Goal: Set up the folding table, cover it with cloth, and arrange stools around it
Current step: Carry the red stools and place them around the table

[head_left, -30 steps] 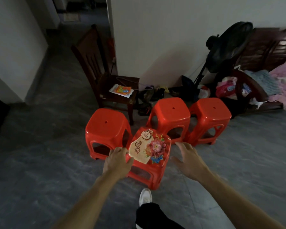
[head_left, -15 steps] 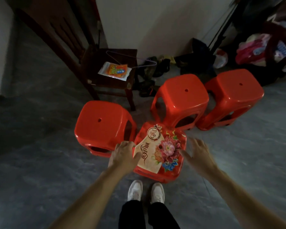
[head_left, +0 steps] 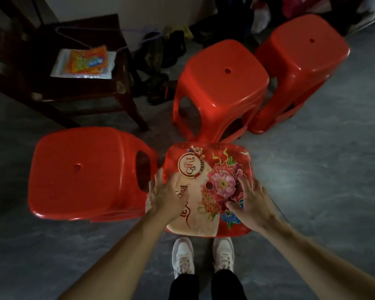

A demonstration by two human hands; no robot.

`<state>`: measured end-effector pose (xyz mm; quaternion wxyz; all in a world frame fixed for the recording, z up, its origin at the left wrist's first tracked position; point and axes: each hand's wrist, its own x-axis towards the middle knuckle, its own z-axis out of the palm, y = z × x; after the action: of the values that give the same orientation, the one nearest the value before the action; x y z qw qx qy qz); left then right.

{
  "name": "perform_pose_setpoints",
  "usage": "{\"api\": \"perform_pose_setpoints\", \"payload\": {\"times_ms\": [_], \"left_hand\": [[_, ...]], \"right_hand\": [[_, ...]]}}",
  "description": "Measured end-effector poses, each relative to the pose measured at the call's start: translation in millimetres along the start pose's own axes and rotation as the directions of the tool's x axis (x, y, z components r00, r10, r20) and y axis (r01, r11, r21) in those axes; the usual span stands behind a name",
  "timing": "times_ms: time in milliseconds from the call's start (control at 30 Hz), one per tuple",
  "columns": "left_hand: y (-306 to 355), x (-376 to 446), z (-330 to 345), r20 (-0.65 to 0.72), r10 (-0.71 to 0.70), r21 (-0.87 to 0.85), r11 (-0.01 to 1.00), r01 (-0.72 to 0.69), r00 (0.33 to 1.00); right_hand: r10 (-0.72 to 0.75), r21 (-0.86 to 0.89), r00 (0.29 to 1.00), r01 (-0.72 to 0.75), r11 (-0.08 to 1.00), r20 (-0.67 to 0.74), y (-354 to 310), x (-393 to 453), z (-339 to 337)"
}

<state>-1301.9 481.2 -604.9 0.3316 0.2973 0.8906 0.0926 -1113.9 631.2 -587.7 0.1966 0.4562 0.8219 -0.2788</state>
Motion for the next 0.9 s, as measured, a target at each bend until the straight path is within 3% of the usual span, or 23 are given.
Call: {"api": "perform_pose_setpoints", "payload": {"times_ms": [267,467,700,900], "left_hand": [[1.2,36.5,25.0,0.032,-0.086,-0.1,0.991,0.089,0.996],[29.2,38.5,33.1,0.051,-0.229,-0.173,0.957,0.235,0.972],[75.9,8.7,33.7,0.04,-0.102,-0.112,0.988,0.106,0.994],[166.1,-33.5,13.4,0.067,0.052,-0.021,0.998,-0.051,0.996]], "right_hand": [[0.145,0.229,0.989,-0.15,0.962,0.036,25.2,39.9,30.0],[0.229,0.436,0.972,-0.186,0.881,-0.048,26.2,50.5,30.5],[0.301,0.416,0.953,-0.258,0.872,-0.04,73.6,14.3,14.6],[0.394,0.482,0.913,-0.3,0.823,-0.104,127.2,-52.3,-44.5]]}}
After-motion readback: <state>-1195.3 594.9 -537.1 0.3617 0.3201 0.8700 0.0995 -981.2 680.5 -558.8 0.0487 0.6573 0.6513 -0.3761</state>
